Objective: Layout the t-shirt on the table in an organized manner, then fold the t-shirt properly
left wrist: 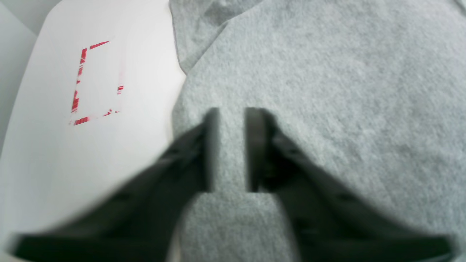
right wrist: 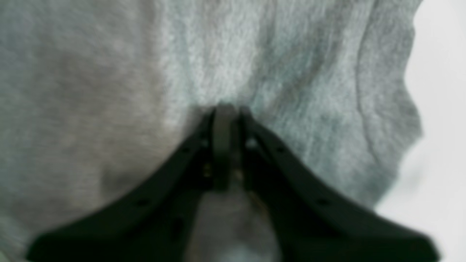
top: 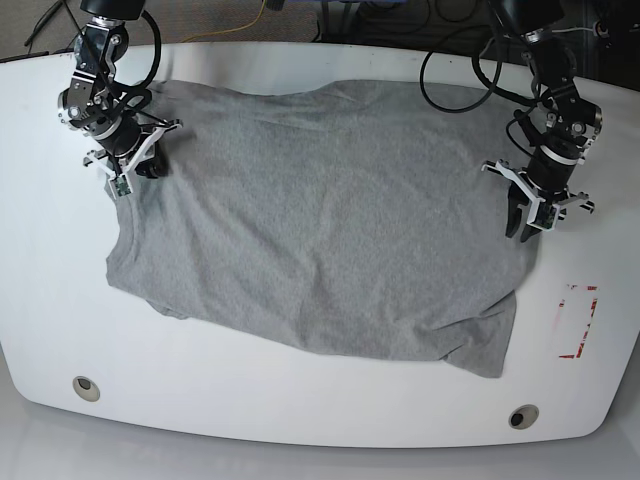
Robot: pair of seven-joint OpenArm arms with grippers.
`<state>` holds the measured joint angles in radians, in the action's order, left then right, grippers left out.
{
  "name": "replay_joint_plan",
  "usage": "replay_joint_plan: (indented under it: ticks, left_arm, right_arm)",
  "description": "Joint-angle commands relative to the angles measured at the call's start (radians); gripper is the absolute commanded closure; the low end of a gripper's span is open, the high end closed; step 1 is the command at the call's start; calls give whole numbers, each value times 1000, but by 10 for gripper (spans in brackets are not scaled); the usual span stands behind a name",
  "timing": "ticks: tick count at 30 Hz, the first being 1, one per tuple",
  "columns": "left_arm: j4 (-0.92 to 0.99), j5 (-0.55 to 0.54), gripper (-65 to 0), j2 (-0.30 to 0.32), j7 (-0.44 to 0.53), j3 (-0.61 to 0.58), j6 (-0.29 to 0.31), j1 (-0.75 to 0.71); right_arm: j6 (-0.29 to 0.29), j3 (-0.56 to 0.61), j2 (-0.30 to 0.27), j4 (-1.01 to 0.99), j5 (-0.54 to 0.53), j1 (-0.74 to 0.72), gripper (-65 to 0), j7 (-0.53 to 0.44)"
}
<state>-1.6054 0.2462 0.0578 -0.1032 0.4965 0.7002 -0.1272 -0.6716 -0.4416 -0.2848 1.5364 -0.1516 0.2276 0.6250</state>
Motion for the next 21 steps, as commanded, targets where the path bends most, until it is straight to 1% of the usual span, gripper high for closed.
replay_joint_plan:
  ticks: [1,3,4,7,11,15,18,21]
  left_arm:
    - [-39,-18,-289,7,30,0,-2,10]
    - [-52,-18,-365,6,30,0,-2,10]
    - [-57,-18,-391,6,30,0,-2,10]
    - [-63,-18,-433,6,30,0,-2,10]
    - [-63,-18,-439,10,30,-3,-2,10]
    - [-65,-18,-439,10,30,0,-2,10]
    - [-63,-18,-439,10,30,3,-2,7]
    - [-60,-18,-439,10,30,3,-2,-22]
  right_arm:
    - [10,-39,-12,88,11,-21,-234,39]
    - [10,-46,-12,120,11,-29,-311,49]
    - [10,-46,-12,132,11,-33,-339,51]
    - [10,-46,-12,177,10,-37,-402,57]
    - [10,-47,-12,250,10,-47,-413,57]
    - [10,-61,-11,264,8,-49,-413,57]
    - [10,-127,5,264,-18,-47,-413,60]
    - [8,-202,29,264,-53,-43,-413,105]
